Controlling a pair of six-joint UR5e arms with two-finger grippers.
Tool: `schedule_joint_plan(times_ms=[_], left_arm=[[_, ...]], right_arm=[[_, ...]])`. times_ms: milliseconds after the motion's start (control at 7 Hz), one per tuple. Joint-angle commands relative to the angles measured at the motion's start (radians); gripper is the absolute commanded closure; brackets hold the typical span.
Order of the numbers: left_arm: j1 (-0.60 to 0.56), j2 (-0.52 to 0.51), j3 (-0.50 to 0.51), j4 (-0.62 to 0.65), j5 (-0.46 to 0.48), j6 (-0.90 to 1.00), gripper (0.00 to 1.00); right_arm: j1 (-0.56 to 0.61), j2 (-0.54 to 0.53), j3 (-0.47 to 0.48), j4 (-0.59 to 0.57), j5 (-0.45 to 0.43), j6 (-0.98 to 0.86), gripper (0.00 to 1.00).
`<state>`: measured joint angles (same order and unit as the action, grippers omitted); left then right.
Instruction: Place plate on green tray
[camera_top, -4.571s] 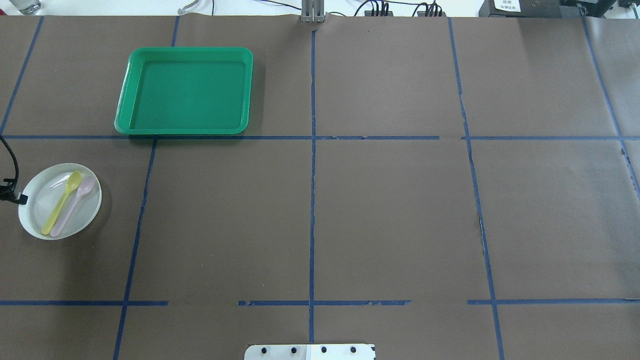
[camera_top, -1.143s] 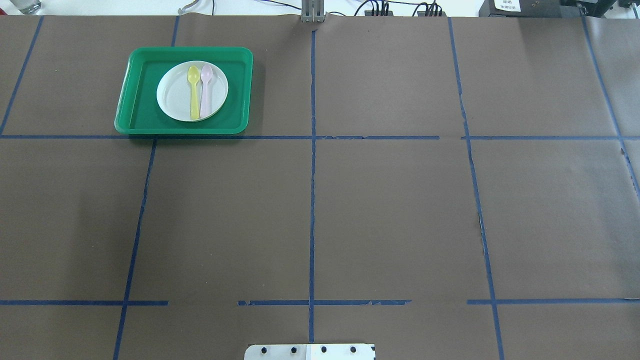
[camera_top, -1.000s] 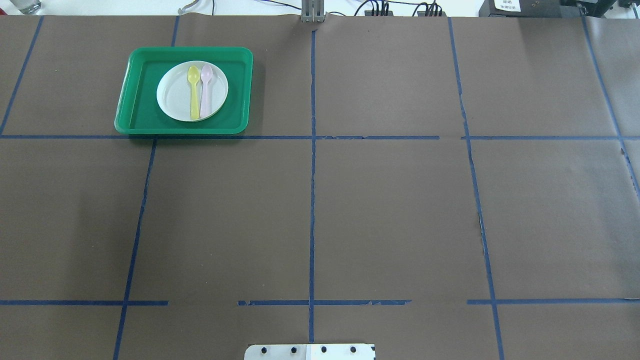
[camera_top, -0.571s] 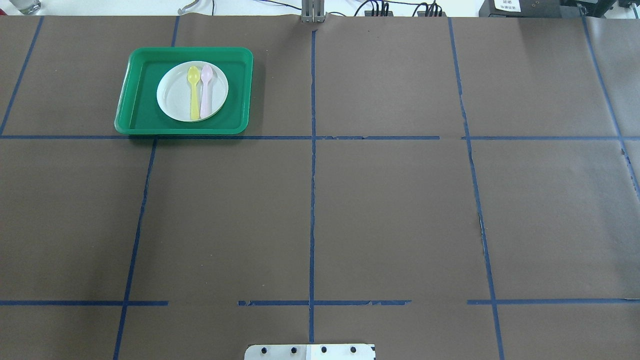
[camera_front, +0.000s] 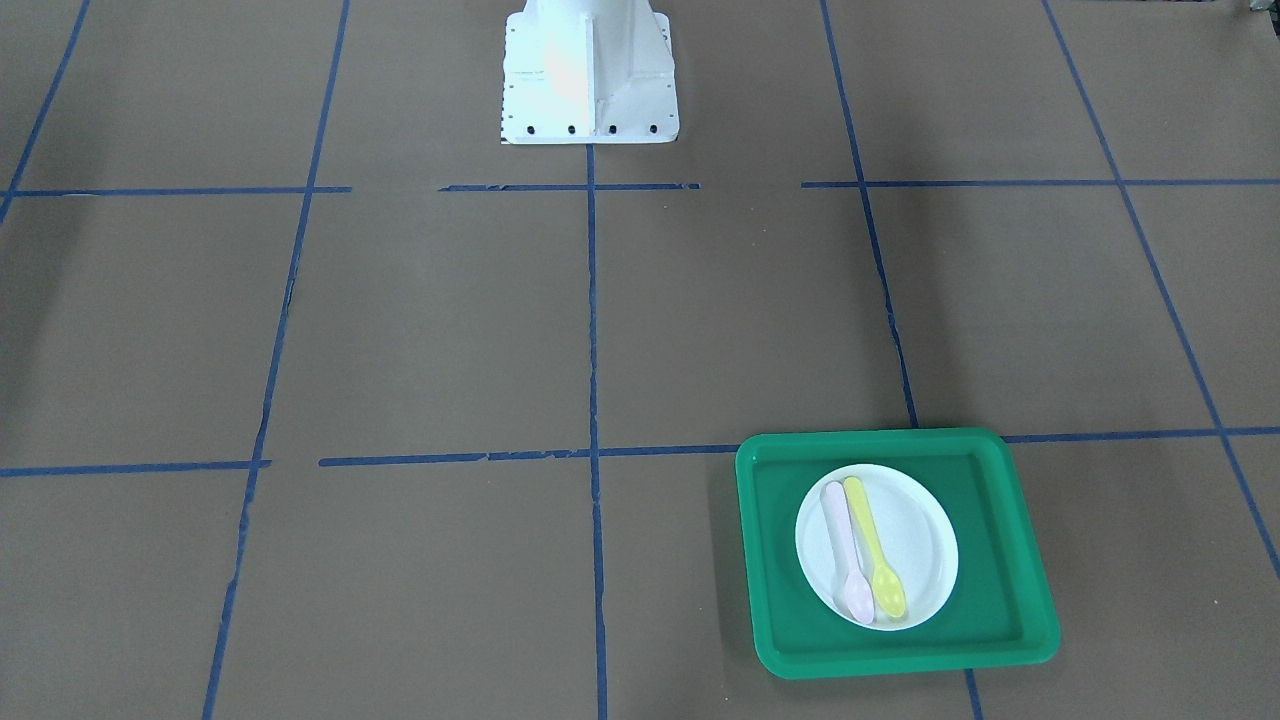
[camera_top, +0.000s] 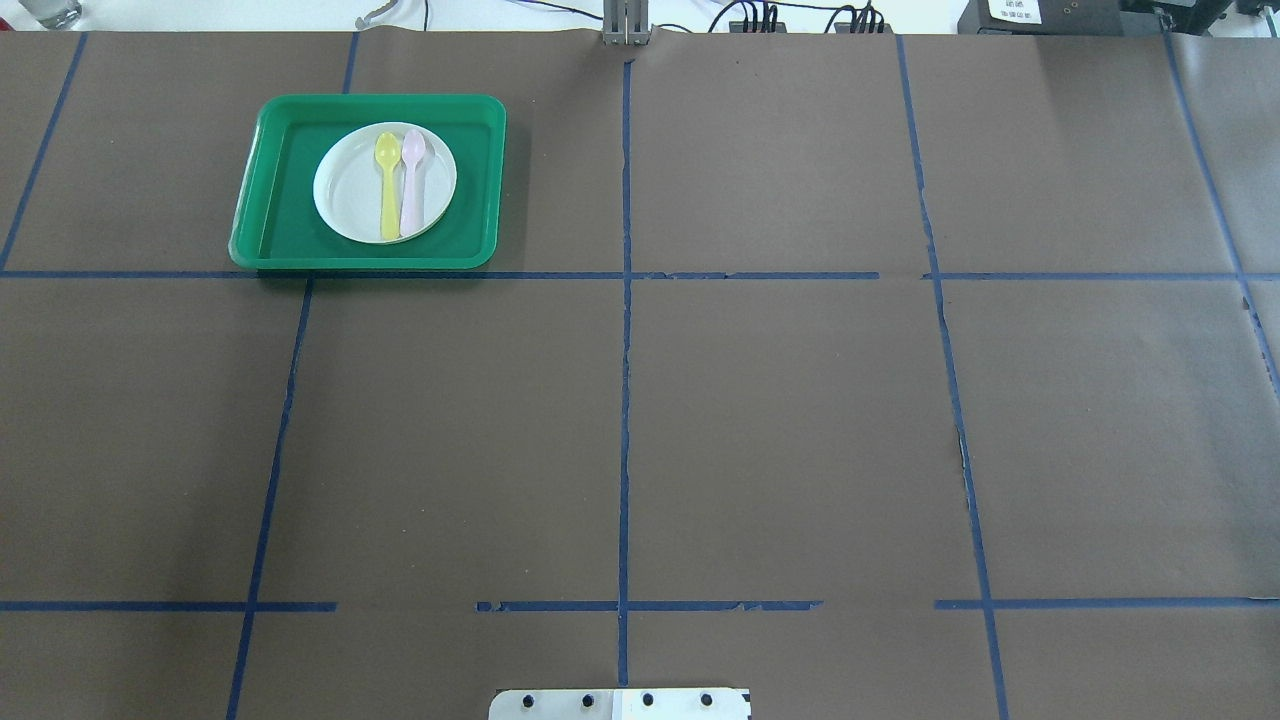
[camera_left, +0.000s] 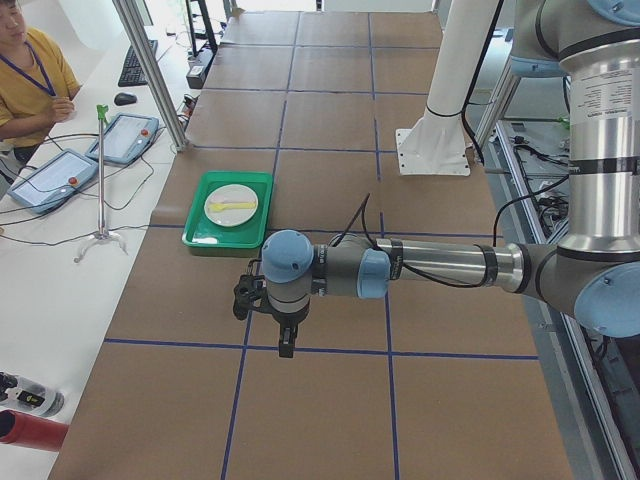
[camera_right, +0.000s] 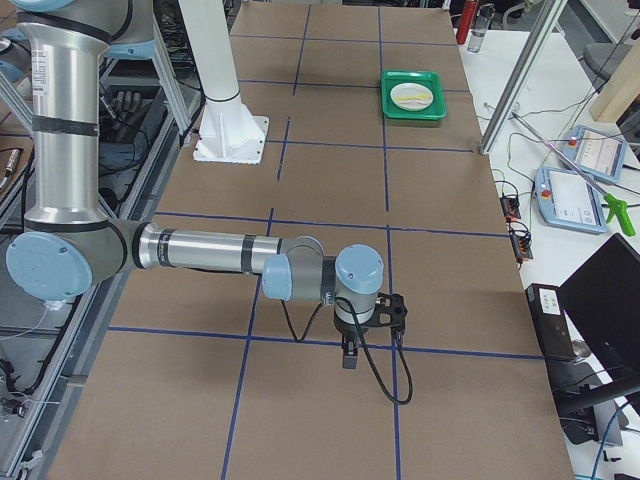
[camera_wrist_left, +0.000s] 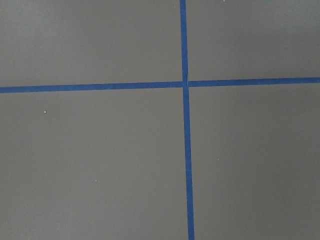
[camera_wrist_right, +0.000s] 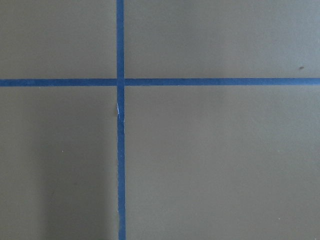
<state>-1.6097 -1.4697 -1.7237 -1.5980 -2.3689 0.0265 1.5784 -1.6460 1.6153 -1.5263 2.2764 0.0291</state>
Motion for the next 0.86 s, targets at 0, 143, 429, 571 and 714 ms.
schedule_joint_plan(times_ms=[0,143,429,571,714], left_arm=[[0.001,-0.027,0.000,-0.005,0.000,0.004,0.00],[0.001,-0.031,-0.002,-0.004,0.000,0.007,0.00],[-0.001,-0.026,0.002,-0.002,0.002,0.000,0.00],[-0.003,0.003,-0.005,0.000,0.007,0.007,0.00],[-0.001,0.005,0.004,0.001,0.011,0.009,0.00]], right_arm=[[0.000,0.000,0.000,0.000,0.000,0.000,0.00],[0.000,0.000,0.000,0.000,0.000,0.000,0.00],[0.000,0.000,0.000,0.000,0.000,0.000,0.00],[0.000,0.000,0.000,0.000,0.000,0.000,0.00],[0.000,0.000,0.000,0.000,0.000,0.000,0.00]])
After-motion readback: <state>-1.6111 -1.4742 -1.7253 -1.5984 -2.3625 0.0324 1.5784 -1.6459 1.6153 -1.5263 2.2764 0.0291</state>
